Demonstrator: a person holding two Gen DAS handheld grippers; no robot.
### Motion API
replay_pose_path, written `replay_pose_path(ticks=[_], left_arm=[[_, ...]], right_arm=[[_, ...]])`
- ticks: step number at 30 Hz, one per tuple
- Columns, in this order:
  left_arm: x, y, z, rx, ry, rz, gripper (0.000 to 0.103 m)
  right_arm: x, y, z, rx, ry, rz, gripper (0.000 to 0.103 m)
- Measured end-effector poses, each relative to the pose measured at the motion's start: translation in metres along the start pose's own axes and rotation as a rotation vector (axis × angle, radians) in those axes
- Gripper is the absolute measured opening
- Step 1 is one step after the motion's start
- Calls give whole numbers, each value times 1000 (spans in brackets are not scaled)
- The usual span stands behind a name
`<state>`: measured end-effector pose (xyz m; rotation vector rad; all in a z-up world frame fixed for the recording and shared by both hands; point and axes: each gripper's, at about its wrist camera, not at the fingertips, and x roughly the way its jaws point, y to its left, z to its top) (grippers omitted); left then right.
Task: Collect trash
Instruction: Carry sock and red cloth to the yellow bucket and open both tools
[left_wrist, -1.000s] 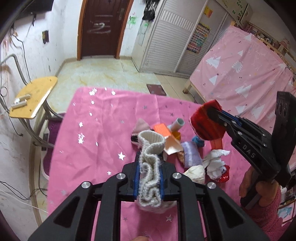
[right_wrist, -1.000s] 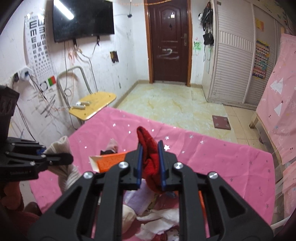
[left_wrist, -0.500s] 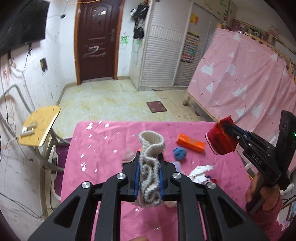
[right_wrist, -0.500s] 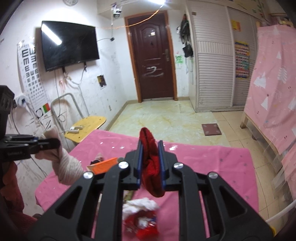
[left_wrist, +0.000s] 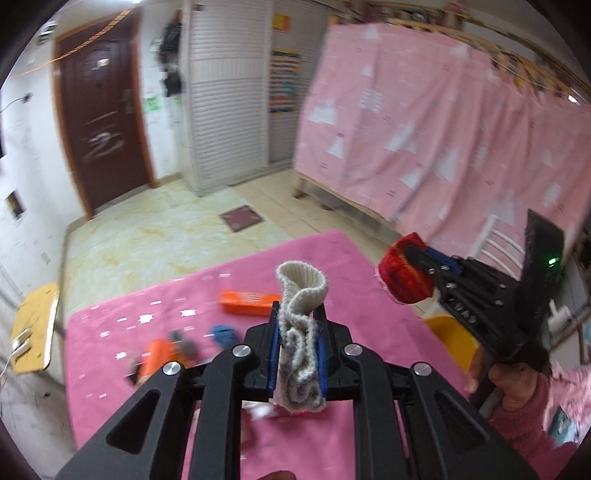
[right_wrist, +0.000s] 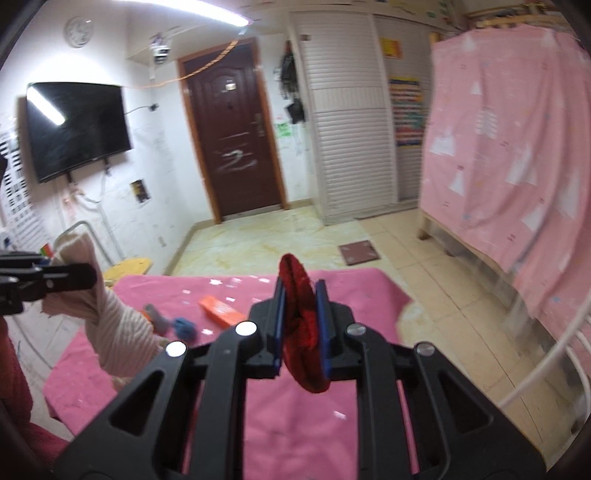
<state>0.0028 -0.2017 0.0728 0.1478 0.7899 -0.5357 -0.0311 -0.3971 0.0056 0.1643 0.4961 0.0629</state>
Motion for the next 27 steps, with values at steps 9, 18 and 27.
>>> replay_pose_path(ticks=[9,18,27], left_arm=[[46,-86,10,136,104,-127,9],[77,-157,9,227,147,-200,9],[99,-221,1,286,185,-283,9]], right_arm=[[-26,-87,-34,113,30,-155,15],[-49,-140,-63,194,51,-242,15],[-63,-181,-86,256,101,-259,15]])
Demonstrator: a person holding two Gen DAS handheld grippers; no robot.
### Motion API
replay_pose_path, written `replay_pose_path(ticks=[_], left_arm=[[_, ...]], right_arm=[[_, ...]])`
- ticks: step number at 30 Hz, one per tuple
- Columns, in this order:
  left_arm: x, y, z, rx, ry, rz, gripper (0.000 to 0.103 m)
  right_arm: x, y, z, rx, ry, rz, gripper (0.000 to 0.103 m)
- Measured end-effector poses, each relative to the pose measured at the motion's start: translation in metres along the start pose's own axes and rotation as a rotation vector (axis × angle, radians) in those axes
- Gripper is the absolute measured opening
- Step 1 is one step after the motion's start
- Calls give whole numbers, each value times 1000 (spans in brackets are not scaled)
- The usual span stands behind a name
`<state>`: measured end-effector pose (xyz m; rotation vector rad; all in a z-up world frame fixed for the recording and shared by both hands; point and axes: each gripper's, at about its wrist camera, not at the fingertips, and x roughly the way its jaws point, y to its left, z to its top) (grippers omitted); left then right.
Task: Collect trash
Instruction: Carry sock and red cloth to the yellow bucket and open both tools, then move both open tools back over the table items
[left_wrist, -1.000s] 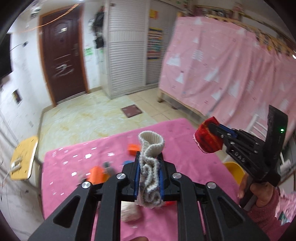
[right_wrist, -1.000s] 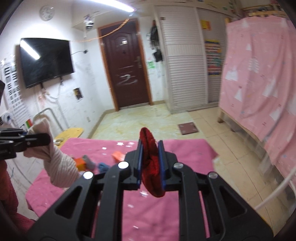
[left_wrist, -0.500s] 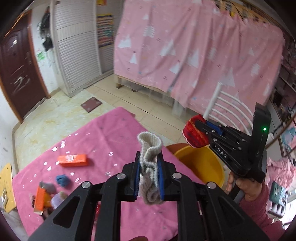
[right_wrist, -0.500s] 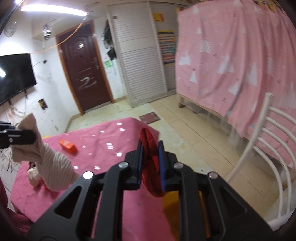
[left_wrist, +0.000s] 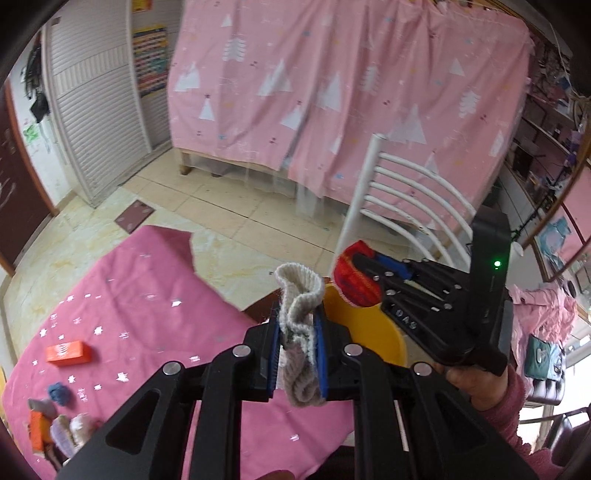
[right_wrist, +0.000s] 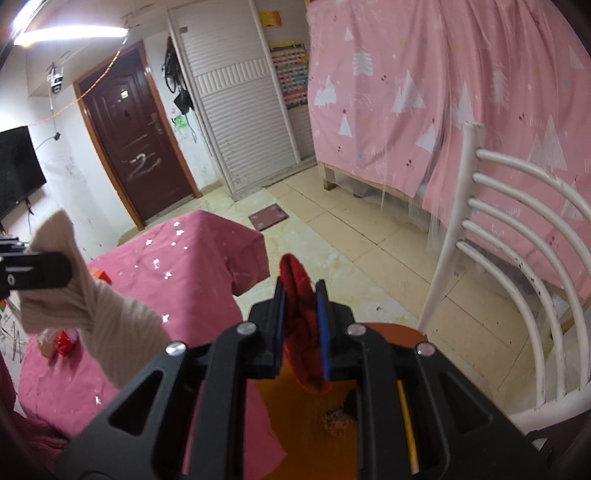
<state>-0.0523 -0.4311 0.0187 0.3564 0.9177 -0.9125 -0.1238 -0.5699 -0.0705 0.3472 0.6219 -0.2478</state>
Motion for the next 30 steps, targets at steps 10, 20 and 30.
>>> replay_pose_path(ticks=[10,20,30], left_arm=[[15,-32,2,62,17,-28,49],[-3,-21,0,39,-9,-27,49],[-44,27,-12,-55,-88,-10,49]], right_arm=[[0,-13,-1,36,6,-4,15],[-4,-7,3,44,-1,-8,42],[-2,42,19,-26,-2,25,42]])
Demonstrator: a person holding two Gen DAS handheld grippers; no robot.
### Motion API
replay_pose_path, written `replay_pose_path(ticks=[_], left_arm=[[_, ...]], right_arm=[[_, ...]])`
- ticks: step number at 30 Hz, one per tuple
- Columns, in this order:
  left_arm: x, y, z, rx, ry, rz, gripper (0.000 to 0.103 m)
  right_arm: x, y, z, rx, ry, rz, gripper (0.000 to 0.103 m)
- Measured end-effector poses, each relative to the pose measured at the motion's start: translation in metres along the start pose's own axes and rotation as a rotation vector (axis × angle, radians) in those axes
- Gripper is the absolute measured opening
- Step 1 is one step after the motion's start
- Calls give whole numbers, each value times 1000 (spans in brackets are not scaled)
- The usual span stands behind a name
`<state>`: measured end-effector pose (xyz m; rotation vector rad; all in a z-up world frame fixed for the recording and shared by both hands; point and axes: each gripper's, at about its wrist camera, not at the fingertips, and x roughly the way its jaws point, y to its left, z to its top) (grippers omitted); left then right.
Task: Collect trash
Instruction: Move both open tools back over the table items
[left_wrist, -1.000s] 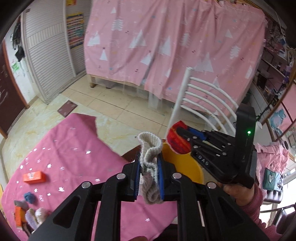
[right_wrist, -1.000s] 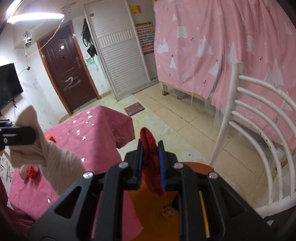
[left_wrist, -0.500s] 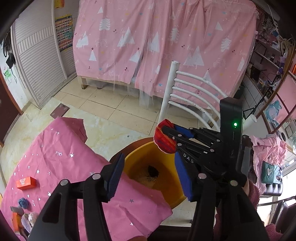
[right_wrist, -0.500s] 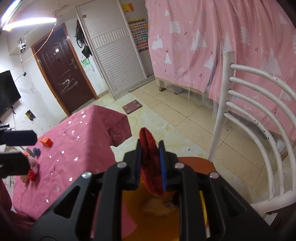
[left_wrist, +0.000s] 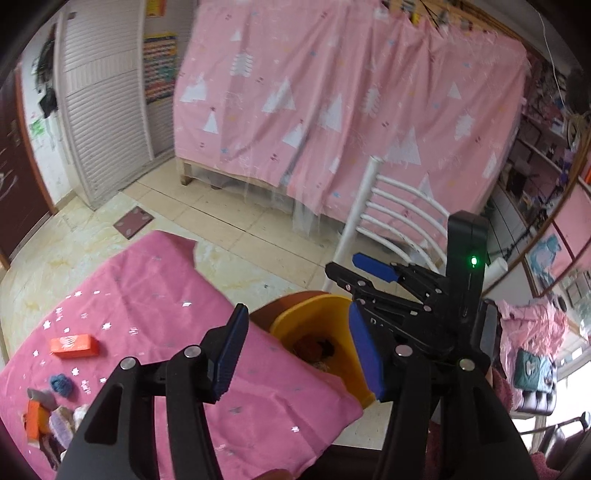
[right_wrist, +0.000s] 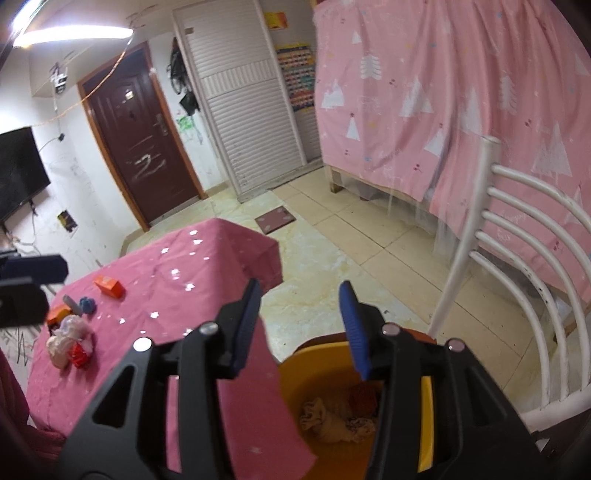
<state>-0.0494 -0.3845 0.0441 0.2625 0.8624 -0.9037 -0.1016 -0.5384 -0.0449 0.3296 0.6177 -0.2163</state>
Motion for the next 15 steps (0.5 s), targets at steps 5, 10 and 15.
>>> replay_pose_path(ticks=[5,10,15], left_arm=[[-27,37,-8,-69,-48,24,49],[-48,69,-18,-120,-79,48,49],[-71,104,-32,-167,-112,85,50]], right_arm=[[6,38,6,-56,12,25,42],[10,80,13,-113,13,63,43],[17,128,15,-181,29,115,57]])
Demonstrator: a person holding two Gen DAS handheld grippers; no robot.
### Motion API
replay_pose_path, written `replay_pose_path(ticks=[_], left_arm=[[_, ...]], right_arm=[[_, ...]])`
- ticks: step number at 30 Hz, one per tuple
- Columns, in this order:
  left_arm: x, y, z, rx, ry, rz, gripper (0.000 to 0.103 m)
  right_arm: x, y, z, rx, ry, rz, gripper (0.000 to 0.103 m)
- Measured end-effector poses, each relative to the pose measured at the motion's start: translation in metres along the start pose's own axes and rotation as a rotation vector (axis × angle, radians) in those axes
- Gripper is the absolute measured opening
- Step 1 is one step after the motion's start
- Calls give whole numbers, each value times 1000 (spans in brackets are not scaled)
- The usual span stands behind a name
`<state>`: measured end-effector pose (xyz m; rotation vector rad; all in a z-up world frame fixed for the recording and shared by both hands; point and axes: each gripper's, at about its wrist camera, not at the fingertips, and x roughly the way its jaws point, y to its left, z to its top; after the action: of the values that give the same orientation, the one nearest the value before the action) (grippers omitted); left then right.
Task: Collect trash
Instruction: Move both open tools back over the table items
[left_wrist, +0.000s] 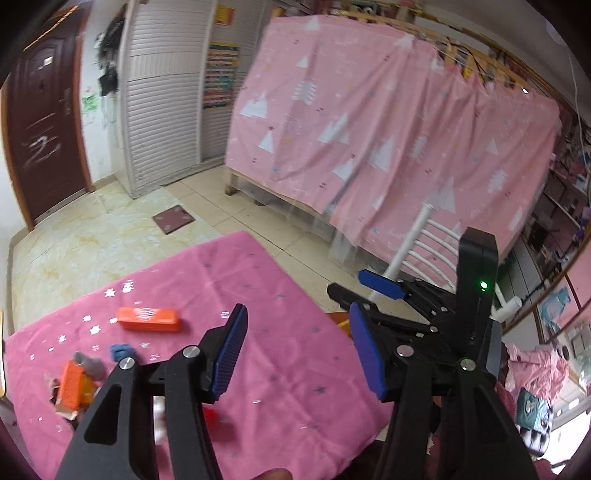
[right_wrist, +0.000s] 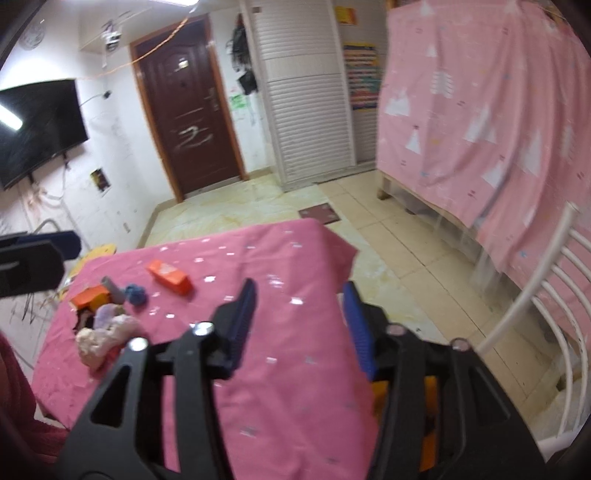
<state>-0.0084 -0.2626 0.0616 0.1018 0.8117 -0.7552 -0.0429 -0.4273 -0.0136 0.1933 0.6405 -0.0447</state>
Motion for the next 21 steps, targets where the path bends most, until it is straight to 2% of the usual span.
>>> replay_pose_path(ticks=[8,15,21], left_arm=[[-26,86,-15,-111,-15,137,53],[-50,154,-30,-205,-31,252,53],[-65,203,-45,-279,-28,358,56]], right_arm=[[25,69,7,-109,48,95,58],[44,123,-2,-182,117,183,59],[53,145,-11,-216,163,227,61]])
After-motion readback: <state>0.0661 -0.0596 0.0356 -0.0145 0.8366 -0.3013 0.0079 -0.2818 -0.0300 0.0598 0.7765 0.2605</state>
